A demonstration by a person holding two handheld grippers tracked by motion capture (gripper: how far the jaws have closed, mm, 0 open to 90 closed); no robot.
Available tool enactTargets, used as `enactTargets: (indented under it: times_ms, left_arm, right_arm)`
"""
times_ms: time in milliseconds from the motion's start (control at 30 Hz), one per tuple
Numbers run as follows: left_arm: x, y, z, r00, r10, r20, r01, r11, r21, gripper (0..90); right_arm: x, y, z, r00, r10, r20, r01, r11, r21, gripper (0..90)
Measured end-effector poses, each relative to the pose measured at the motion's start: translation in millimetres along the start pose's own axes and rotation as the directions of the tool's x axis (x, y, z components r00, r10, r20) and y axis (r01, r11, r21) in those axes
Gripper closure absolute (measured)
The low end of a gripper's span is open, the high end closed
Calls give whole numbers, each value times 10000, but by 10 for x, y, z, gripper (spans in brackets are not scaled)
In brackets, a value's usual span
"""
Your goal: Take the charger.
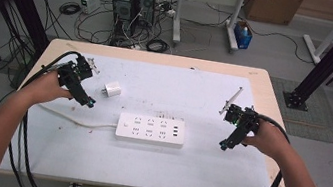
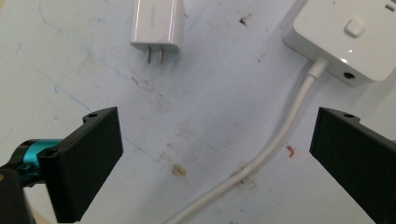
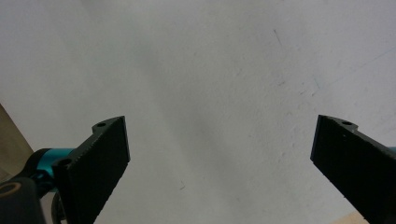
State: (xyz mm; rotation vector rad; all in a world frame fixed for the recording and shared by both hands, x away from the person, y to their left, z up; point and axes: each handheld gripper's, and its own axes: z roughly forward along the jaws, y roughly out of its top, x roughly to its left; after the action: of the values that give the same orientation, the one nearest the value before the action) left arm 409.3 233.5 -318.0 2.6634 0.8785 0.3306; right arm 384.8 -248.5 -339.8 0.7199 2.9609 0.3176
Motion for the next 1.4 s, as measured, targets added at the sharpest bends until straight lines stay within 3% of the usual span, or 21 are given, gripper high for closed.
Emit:
enactTargets:
  times_ms: [167, 333, 433, 500, 600, 867, 1033, 1233, 1400]
  left_arm:
    - [59, 60, 13, 9991, -409, -116, 401, 9975, -589, 25]
    - [91, 134, 104, 9989, -452, -114, 441, 9955, -836, 25]
    - [128, 186, 199, 9994, -310, -176, 296, 9967, -756, 25]
    - [171, 220, 270, 9997, -234, 58, 237, 9977, -637, 28]
    - [199, 269, 385, 10000, -16, -47, 13, 9977, -672, 28]
    - [310, 382, 723, 9999, 144, 44, -142, 9982, -585, 28]
    - [400, 450, 864, 9998, 150, 114, -147, 9994, -301, 28]
    - [502, 514, 1033, 9985, 46, 539, -37, 9998, -175, 28]
    - [544, 508, 1191, 9997, -46, 230, 39, 9996, 278, 28]
  right_arm:
    - [-6, -3, -10, 9999, 111, -36, -111, 9999, -44, 38]
    - [16, 6, -8, 10000, 51, 1, -51, 10000, -27, 38]
    - [17, 14, -7, 10000, 47, -10, -47, 10000, -32, 38]
    - [9, 13, -4, 10000, 96, -24, -96, 9999, -40, 38]
    - [3, 8, -9, 9999, 128, -59, -128, 9999, -22, 38]
    - [-8, -5, -25, 9998, 183, -89, -183, 9998, -74, 38]
    - [-24, -11, -33, 9995, 308, -84, -309, 9995, -111, 38]
    - [-28, -16, -22, 9992, 385, -65, -386, 9993, -34, 38]
    - [1, -9, -34, 9995, 317, -40, -317, 9994, -101, 38]
